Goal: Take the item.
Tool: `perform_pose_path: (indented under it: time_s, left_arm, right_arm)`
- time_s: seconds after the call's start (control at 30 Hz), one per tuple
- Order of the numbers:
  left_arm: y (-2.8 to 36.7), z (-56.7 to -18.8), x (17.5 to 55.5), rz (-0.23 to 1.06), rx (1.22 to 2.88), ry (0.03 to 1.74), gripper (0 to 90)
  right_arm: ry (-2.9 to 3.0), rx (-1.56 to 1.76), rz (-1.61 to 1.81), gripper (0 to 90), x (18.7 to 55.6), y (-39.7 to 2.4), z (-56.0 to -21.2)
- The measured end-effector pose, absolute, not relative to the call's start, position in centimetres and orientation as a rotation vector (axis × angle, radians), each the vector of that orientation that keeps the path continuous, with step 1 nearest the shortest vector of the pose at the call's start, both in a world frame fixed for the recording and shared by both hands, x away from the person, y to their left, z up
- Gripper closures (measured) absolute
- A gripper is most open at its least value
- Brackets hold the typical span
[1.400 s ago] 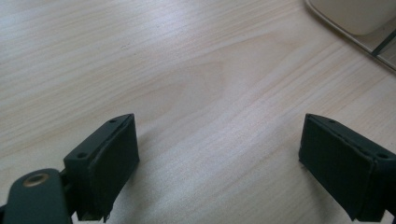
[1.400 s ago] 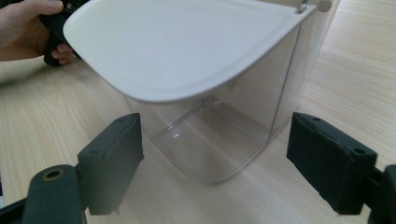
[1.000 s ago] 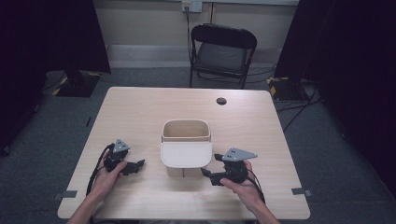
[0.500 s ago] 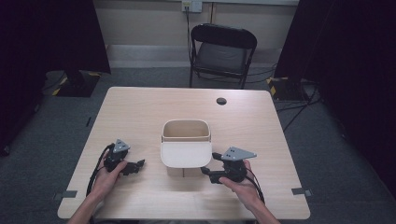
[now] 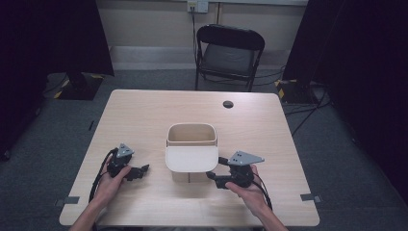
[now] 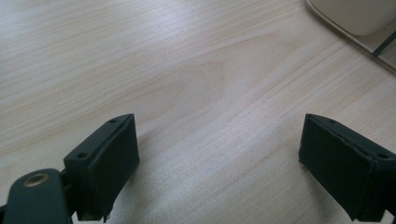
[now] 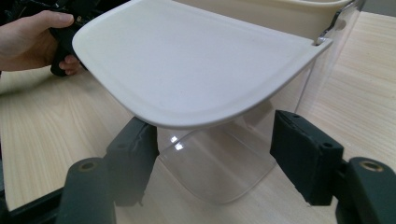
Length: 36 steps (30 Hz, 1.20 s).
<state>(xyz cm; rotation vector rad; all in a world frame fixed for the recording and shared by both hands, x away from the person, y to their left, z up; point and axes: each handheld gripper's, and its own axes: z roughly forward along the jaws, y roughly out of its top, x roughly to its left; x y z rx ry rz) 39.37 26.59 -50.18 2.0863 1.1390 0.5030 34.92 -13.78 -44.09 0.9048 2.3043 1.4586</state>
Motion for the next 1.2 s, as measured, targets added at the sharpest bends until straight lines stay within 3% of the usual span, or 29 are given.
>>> perform_pose_path:
  time_s: [1.2]
  left_arm:
    - [26.6, -50.2, 39.3, 0.505, 2.088, 1.141, 11.3]
  right_arm:
    - [2.275, 0.905, 1.491, 26.6, 35.2, -13.5, -42.9]
